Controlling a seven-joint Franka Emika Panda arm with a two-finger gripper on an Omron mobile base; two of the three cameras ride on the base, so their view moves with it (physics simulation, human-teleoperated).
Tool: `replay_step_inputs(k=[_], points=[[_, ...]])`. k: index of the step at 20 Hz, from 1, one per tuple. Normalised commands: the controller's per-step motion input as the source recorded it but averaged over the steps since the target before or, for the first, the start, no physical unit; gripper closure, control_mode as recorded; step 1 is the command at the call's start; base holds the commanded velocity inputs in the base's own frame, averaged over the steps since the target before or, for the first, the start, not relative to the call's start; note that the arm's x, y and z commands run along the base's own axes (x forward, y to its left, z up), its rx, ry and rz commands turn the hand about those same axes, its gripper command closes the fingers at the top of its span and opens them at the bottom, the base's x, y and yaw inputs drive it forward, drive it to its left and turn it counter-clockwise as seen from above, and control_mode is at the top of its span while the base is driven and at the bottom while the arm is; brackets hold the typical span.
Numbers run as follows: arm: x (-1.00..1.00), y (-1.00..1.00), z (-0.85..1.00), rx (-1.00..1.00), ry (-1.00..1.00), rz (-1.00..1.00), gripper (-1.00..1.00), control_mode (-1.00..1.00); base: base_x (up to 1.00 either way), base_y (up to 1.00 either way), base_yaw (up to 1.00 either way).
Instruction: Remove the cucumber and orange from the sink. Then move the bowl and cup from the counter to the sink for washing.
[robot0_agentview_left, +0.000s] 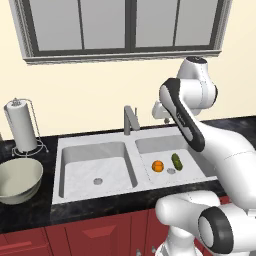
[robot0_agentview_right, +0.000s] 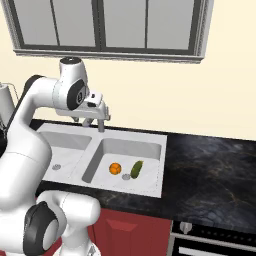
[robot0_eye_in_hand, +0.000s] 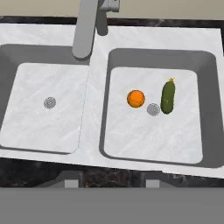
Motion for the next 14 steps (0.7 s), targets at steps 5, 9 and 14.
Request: replay_step_inputs(k=[5, 9, 14], points=[[-0.03, -0.01, -0.01, 0.00, 0.00, 0.00, -1.00, -1.00, 0.00, 0.00, 0.00], [-0.08, -0.07, -0.02, 0.00, -0.01, -0.01, -1.00, -1.00, 0.00, 0.00, 0.00], [-0.06, -0.18, -0.03, 0.04, -0.01, -0.06, -1.00, -1.00, 0.00, 0.00, 0.00]])
